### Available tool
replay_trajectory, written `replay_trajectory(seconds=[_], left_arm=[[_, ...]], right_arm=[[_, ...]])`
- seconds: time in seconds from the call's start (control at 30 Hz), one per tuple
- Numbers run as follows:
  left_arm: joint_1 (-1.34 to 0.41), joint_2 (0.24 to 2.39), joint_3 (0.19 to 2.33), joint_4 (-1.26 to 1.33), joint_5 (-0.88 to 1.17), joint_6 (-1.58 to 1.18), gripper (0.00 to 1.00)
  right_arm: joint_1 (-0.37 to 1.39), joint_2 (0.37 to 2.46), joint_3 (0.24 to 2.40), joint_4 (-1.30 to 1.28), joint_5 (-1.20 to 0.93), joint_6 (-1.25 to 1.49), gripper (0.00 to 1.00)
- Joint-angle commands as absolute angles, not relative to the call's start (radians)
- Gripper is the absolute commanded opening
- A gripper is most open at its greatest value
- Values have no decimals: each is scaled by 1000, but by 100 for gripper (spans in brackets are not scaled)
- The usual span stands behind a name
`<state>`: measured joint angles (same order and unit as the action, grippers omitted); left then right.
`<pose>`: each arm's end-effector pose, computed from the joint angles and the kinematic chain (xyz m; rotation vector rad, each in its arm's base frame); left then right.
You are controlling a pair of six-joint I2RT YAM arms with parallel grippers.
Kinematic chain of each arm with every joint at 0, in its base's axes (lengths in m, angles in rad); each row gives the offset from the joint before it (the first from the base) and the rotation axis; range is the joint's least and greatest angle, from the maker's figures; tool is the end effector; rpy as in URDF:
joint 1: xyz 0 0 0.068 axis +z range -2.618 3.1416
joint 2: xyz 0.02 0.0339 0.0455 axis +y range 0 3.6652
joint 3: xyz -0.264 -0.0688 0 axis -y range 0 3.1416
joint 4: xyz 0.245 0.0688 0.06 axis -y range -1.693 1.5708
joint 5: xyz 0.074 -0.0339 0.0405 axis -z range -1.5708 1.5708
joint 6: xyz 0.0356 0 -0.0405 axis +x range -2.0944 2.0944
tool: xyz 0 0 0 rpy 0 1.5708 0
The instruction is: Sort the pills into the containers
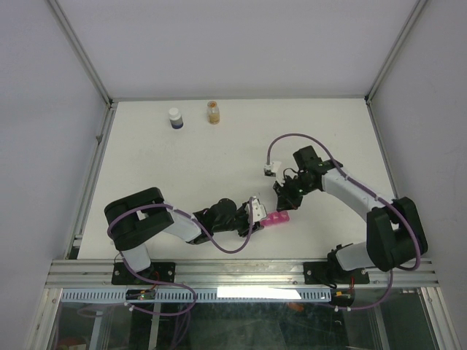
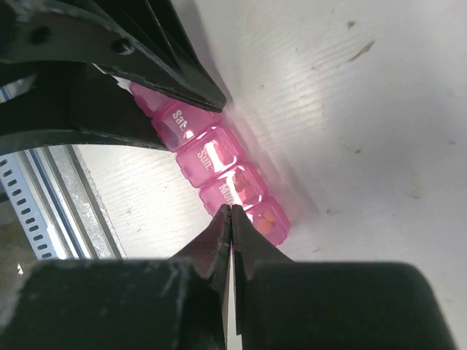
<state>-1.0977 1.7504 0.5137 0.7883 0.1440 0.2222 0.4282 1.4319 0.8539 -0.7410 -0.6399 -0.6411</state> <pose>0.1333 -0.2717 0.1141 1.3518 1.5879 -0.6912 0.2159 0.1219 0.1920 -1.4749 2.2681 0.8542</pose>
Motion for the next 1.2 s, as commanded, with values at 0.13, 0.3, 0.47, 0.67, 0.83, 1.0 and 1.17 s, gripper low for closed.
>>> replay_trajectory(seconds=[0.13, 0.3, 0.47, 0.67, 0.83, 1.0, 1.17], left_arm=[[-1090, 1738, 537, 816, 122, 200, 24], [-1056, 1705, 571, 786, 107, 211, 24], [-976, 1686, 654, 724, 133, 201, 24], [-842, 1724, 861, 556, 185, 183, 23], [-722, 1840, 1118, 389, 229, 217, 24], [-608, 2019, 1411, 263, 274, 243, 23], [-545, 2202, 1656, 172, 274, 256, 24]], right_arm=[[318, 1274, 883, -748, -769, -686, 4], [225, 1186, 888, -724, -812, -640, 8], [146, 1141, 916, -720, -836, -585, 9], [65, 1074, 945, -664, -854, -479, 11], [-4, 1035, 960, -622, -880, -386, 12], [-52, 994, 923, -583, -913, -342, 14], [-69, 986, 911, -577, -923, -339, 14]])
